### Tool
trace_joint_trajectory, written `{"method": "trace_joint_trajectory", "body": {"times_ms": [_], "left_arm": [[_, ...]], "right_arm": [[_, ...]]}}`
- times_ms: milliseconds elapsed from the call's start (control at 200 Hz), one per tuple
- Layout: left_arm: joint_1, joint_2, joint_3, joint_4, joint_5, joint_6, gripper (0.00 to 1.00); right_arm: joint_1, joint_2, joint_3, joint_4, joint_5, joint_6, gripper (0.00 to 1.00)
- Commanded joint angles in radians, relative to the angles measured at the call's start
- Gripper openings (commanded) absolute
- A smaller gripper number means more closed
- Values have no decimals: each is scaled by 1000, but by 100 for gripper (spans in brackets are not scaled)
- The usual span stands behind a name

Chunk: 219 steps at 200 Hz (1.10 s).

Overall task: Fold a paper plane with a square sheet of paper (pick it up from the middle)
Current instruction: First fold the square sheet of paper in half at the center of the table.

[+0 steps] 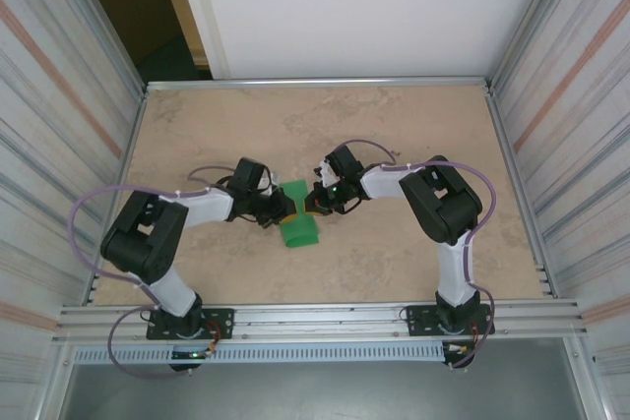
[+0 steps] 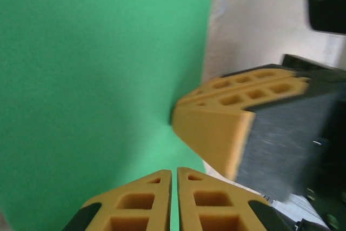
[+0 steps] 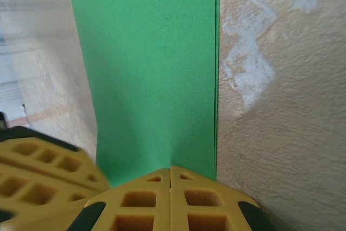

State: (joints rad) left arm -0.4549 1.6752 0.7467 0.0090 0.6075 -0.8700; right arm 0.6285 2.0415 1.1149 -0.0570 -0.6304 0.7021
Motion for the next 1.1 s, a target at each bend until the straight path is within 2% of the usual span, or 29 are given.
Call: {"method": "trace_joint_trajectory", "body": {"times_ms": [0, 115, 220, 391, 551, 682, 767, 952, 1092], "left_arm": [[3, 36, 36, 6, -12, -22, 11], [3, 47, 20, -12, -5, 2, 11], [16, 14, -73, -13, -13, 3, 12], [131, -79, -274, 35, 22, 3, 12], [192, -237, -337, -36, 35, 28, 12], [162, -354, -291, -27, 46, -10, 12], [120, -360, -240, -12, 26, -37, 13], [14, -181, -110, -13, 8, -39, 12], [-19, -74, -72, -27, -7, -41, 11]], "right_arm": [[-27, 151, -103, -267, 326, -5, 0], [-27, 152, -105, -266, 325, -5, 0], [-29, 152, -108, -267, 331, -1, 0], [-30, 162, -110, -273, 339, 6, 0], [-30, 162, -110, -274, 343, 6, 0], [-28, 157, -110, -273, 345, 6, 0], [-27, 156, -110, -273, 344, 7, 0], [-27, 156, -110, -273, 347, 8, 0], [-28, 154, -112, -274, 350, 8, 0]]}}
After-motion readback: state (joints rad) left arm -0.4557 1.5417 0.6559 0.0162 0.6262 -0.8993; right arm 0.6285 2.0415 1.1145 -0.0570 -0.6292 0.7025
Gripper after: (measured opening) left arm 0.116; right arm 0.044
